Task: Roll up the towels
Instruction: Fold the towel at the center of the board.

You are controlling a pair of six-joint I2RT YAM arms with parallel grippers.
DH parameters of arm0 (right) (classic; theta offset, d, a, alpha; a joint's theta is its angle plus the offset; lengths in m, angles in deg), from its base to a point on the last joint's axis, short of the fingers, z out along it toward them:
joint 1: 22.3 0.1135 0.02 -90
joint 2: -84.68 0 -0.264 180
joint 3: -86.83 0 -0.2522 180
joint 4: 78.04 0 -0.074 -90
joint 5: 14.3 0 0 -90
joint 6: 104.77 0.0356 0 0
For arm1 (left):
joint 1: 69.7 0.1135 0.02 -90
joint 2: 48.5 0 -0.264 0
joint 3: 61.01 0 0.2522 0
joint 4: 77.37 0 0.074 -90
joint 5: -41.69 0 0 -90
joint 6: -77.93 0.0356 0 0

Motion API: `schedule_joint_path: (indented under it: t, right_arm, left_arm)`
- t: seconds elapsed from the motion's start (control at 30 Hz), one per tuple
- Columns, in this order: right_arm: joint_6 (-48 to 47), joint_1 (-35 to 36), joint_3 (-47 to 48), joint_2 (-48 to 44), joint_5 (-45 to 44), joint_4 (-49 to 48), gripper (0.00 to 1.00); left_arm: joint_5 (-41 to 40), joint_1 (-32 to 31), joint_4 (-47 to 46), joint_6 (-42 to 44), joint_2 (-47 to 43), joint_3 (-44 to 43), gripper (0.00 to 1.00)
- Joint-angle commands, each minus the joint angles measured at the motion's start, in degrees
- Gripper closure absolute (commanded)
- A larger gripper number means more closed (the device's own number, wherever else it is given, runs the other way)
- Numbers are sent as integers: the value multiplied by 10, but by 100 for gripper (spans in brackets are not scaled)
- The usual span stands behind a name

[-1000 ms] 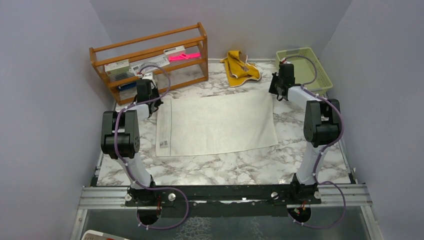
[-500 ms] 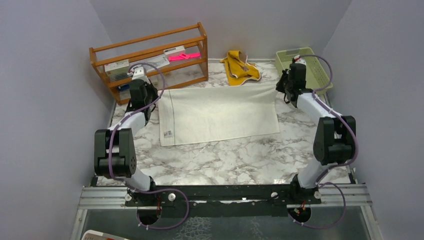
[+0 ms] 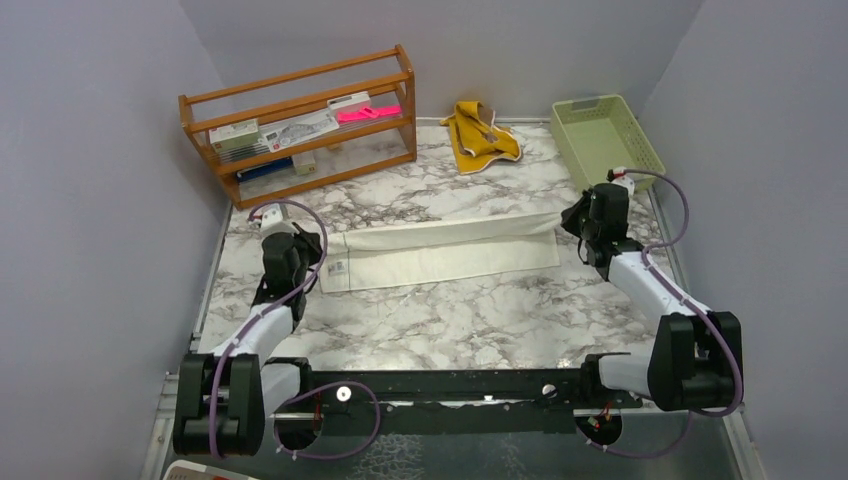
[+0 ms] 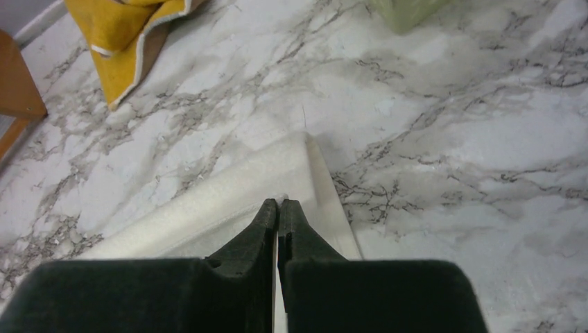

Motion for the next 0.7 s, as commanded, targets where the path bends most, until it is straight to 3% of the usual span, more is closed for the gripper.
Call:
schedule_joint_path:
  t: [0.0, 0.23, 0.27, 0.3, 0.37, 0.4, 0.43, 0.47, 0.6, 0.67]
  right_arm:
    - [27, -4, -32, -16, 4, -9, 99]
    - [73, -4, -100, -64, 1, -6, 99]
    - [77, -4, -111, -78, -6, -8, 93]
    - [82, -4, -119, -91, -15, -9, 79]
    - [88, -4, -125, -115, -30, -7, 47]
    - [88, -4, -120, -120, -34, -7, 38]
    - [87, -4, -115, -122, -36, -5, 35]
    - [87, -4, -108, -122, -36, -6, 34]
    - [84, -4, -88, -117, -29, -12, 34]
    - [81, -4, -84, -113, -15, -21, 34]
  left_arm:
    - [-34, -1, -18, -43, -62, 50, 100]
    - [-49, -1, 26, -124, -175, 125, 100]
    - [-51, -1, 34, -127, -195, 133, 100]
    - [-51, -1, 41, -129, -219, 142, 98]
    - [-51, -2, 63, -141, -266, 157, 71]
    - [-56, -1, 82, -149, -288, 160, 32]
    - [-68, -1, 107, -162, -311, 159, 6]
    - [-80, -1, 132, -171, -329, 156, 1]
    - [-109, -1, 178, -175, -342, 136, 1]
    - [-105, -1, 182, -168, -309, 123, 7]
